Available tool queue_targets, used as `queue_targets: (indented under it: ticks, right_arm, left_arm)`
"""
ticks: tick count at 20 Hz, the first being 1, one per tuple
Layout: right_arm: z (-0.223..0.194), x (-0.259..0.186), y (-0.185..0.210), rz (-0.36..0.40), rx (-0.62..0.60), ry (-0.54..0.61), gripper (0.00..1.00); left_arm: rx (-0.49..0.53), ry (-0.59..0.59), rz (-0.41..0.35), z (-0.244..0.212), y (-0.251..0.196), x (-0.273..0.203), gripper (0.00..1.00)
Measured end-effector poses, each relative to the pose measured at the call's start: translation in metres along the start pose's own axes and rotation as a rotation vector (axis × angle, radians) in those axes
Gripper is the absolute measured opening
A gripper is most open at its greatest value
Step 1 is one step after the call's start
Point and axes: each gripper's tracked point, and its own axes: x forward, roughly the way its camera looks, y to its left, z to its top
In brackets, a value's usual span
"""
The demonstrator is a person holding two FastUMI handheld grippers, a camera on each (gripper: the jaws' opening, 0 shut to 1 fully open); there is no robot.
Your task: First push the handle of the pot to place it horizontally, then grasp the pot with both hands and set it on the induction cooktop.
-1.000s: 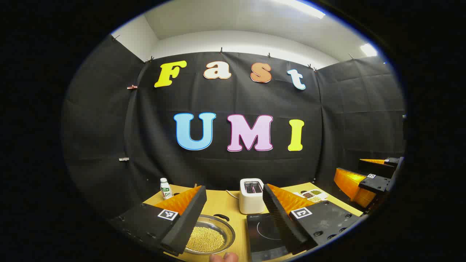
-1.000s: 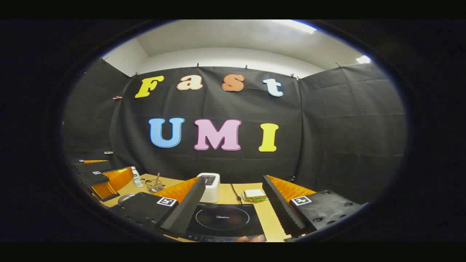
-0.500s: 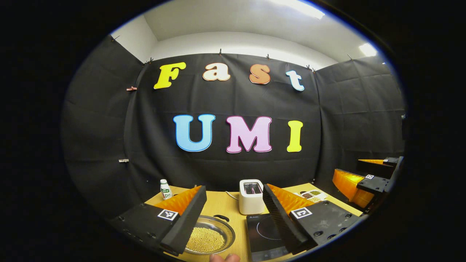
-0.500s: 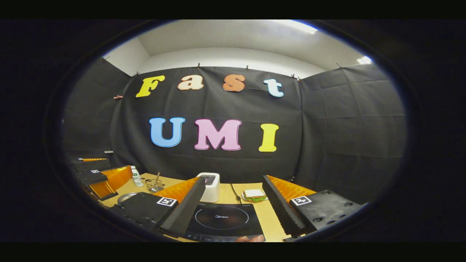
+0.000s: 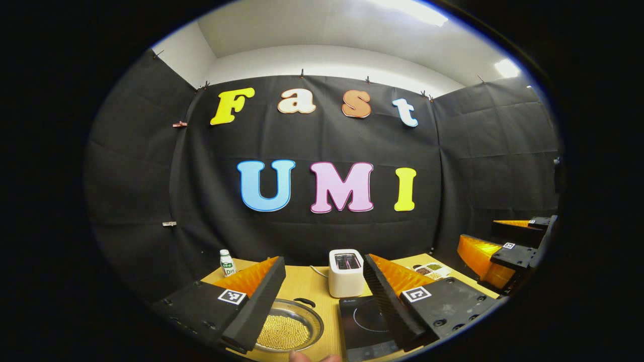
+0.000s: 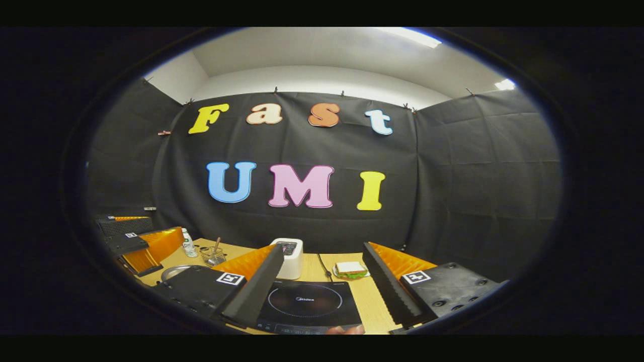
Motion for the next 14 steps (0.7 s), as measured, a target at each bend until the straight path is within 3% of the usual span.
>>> queue_targets:
  ticks: [8, 10, 14]
  right_arm:
    - [-0.001, 0.003, -0.005, -0.014, 0.0, -0.001, 0.96]
    - [-0.002, 0.005, -0.004, -0.015, -0.004, 0.001, 0.96]
    - [-0.003, 0.004, -0.005, -0.017, -0.01, 0.003, 0.96]
  left_arm:
    - [0.011, -0.003, -0.027, 0.001, -0.006, 0.003, 0.96]
    - [0.015, 0.002, -0.047, 0.001, -0.009, 0.003, 0.92]
    - [0.012, 0.042, -0.165, -0.007, -0.03, 0.001, 0.48]
